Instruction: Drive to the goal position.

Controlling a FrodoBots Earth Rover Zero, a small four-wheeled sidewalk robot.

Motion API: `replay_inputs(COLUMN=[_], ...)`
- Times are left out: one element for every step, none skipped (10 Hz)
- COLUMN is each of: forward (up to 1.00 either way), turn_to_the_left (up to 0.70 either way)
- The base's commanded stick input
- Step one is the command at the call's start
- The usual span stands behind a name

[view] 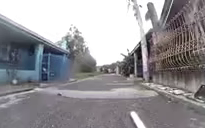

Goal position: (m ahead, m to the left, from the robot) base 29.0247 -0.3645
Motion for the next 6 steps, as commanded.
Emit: replay_inputs(forward=[0.50,0.50,0.50,0.50,0.50,0.50], turn_to_the_left=[-0.13,-0.19,-0.25,-0.31,-0.37,-0.42])
